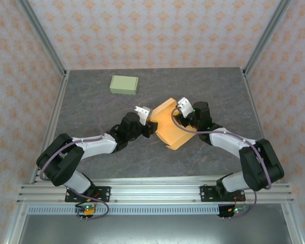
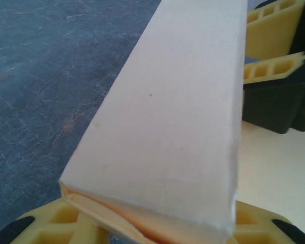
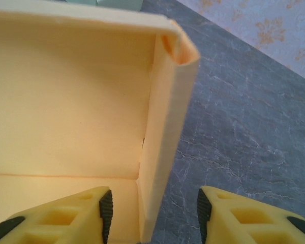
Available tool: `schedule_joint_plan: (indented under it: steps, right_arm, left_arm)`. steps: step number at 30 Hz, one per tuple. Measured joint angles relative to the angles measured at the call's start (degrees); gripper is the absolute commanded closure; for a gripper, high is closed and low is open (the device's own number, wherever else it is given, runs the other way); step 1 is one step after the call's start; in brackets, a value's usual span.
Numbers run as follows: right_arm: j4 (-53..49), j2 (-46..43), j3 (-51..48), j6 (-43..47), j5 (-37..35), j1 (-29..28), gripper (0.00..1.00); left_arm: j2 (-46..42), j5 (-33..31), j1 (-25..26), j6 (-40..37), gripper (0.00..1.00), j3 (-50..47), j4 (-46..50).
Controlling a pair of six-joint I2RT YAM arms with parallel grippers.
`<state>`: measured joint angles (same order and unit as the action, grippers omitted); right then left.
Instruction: Fold the paper box
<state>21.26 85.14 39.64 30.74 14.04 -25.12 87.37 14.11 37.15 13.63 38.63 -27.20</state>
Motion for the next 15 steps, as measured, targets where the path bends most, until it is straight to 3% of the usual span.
schedule_joint_plan:
  steps: [3,6,7,12,15]
  right_arm:
    - [1.07,3.08,2.23,-0.17,-3.1,-1.44,0.63]
    - [3.28,5.22,3.58,-0.68,-7.23,-2.84,0.81]
    - [4.09,5.9,3.8,-0.94,-8.46,-3.37,0.82]
    - [8.48,9.18,4.55,-1.2,-18.67,-7.43,0.78]
    - [10.16,9.9,4.5,-1.49,-21.35,-8.24,0.62]
  left_arm:
    - [0.0,0.46,0.0,0.28,0.72,0.0,0.0]
    - [0.0,0.48,0.0,0.66,0.72,0.0,0.0]
    - [0.0,0.5,0.0,0.92,0.72,0.02,-0.04]
    - [0.0,0.15,-0.17,1.84,0.72,0.13,0.9]
    - [0.0,0.17,-0.15,2.05,0.72,0.35,0.92]
